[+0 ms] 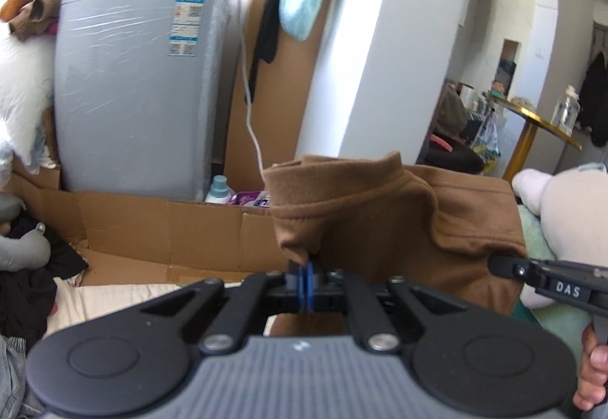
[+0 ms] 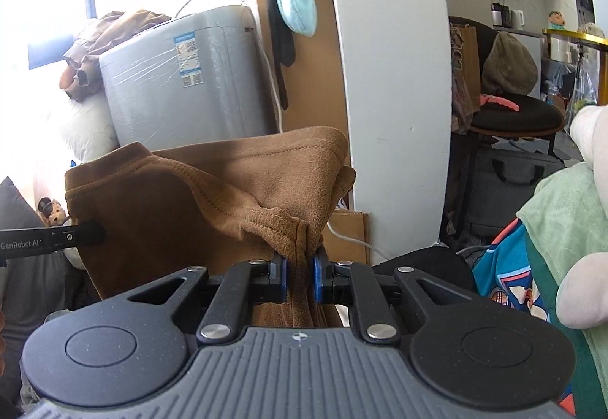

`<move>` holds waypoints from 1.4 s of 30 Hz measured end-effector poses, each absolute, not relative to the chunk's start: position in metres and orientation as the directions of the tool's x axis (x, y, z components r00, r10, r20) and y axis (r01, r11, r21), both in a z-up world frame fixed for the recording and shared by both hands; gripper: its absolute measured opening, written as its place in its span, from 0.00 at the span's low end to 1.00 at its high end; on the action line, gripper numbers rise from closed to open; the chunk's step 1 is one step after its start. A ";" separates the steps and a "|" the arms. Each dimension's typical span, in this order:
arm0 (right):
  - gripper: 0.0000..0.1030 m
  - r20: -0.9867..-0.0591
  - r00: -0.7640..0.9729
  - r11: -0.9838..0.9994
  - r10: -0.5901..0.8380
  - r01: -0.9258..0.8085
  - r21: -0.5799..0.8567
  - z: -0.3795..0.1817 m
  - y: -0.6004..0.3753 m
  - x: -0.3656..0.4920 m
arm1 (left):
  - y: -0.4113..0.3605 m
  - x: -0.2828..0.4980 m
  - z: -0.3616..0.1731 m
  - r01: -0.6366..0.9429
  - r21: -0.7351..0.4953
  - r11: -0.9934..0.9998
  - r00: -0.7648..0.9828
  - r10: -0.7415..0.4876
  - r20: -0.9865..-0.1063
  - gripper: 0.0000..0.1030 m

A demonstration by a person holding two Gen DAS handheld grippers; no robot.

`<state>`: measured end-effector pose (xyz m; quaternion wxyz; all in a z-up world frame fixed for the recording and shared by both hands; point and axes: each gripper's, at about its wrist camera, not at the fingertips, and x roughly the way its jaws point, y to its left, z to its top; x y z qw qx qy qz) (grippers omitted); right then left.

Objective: Fold clothes
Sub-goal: 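Lift the folded brown shirt off the sheet with both closed tools, then carry the held shirt with both tools toward the teal blanket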

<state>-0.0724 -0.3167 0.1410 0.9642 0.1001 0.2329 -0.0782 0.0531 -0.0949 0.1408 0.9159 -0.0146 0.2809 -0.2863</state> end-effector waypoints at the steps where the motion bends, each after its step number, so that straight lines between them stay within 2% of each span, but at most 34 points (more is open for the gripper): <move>1: 0.12 -0.465 0.879 0.967 -0.107 0.201 0.159 0.140 -0.319 -0.073 | -0.100 0.052 0.140 0.519 -0.186 0.834 0.676 -0.534 -0.508 0.02; 11: 0.12 -0.445 0.881 0.961 -0.157 0.240 0.137 0.133 -0.349 -0.082 | -0.139 0.051 0.134 0.522 -0.199 0.829 0.664 -0.542 -0.515 0.02; 27: 0.12 -0.495 0.849 0.935 -0.186 0.308 0.176 0.145 -0.406 -0.065 | -0.196 0.068 0.138 0.629 -0.203 0.751 0.592 -0.631 -0.501 0.02; 42: 0.12 -0.442 0.861 0.925 -0.253 0.349 0.149 0.170 -0.441 -0.051 | -0.234 0.099 0.164 0.680 -0.216 0.701 0.561 -0.687 -0.462 0.02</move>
